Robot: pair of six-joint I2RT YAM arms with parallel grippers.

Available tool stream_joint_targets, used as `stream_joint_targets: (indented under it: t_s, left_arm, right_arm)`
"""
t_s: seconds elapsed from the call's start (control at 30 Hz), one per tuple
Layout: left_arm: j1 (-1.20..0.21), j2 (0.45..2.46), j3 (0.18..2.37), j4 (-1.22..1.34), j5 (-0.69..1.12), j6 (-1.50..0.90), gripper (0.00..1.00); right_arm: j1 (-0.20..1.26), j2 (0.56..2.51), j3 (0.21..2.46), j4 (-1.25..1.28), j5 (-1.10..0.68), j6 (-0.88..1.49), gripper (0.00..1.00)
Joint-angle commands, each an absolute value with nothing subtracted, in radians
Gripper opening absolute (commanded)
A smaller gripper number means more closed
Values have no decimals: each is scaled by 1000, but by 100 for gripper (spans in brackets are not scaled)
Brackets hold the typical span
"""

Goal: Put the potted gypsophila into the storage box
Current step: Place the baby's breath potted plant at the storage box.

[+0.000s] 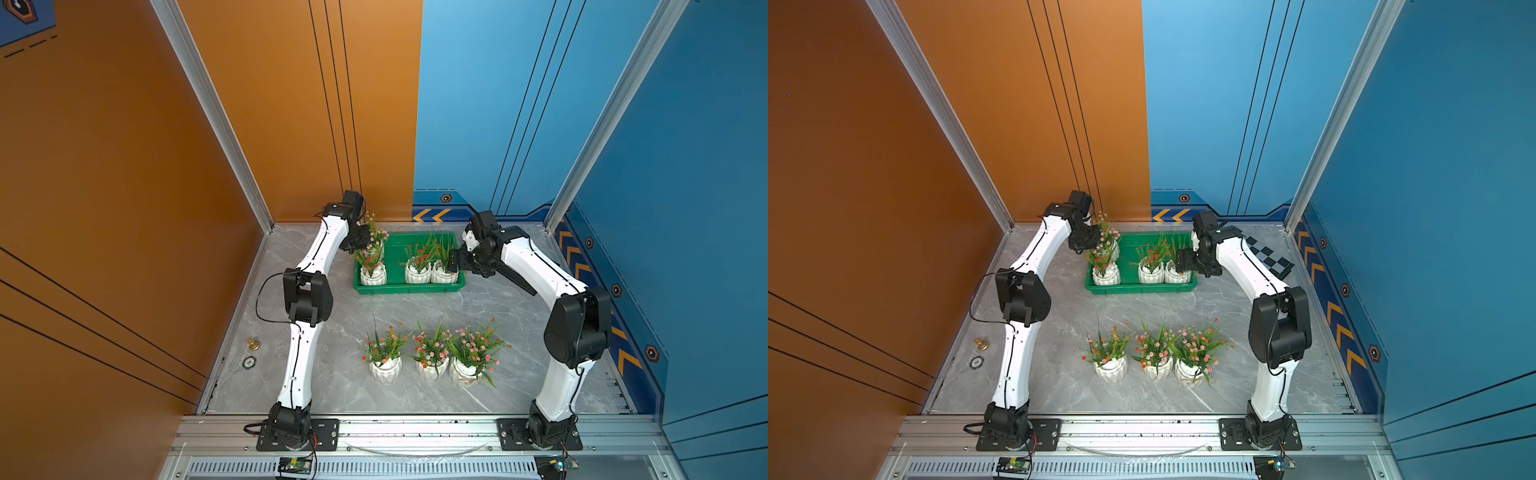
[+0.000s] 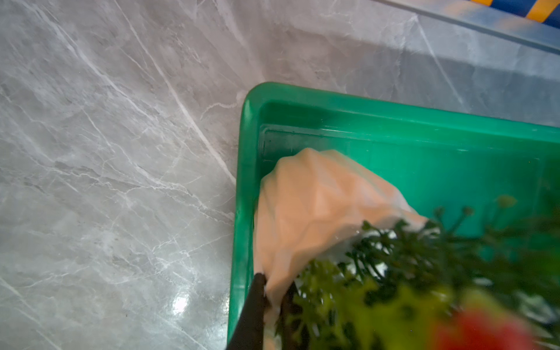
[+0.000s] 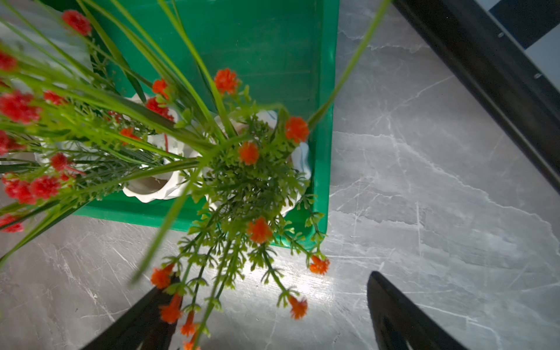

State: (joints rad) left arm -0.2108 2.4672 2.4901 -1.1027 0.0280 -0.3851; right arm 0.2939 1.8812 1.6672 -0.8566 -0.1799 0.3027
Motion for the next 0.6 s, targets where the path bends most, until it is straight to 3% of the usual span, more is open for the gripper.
stream_joint_targets:
  t_s: [0.0,0.17,0.57]
  left_arm:
    - [-215,2484,2528,-1086,8,-385,0]
    - [-212,2503,2548,-1086,10,-389,3]
    - [-197,2494,2562,-1085,17,-408,24]
  right_arm:
    - [289,1894,1681,-887,-192,281,96]
    - [287,1904,1683,-885,-195,282,96]
    - [287,1921,1694,-880,-204,282,96]
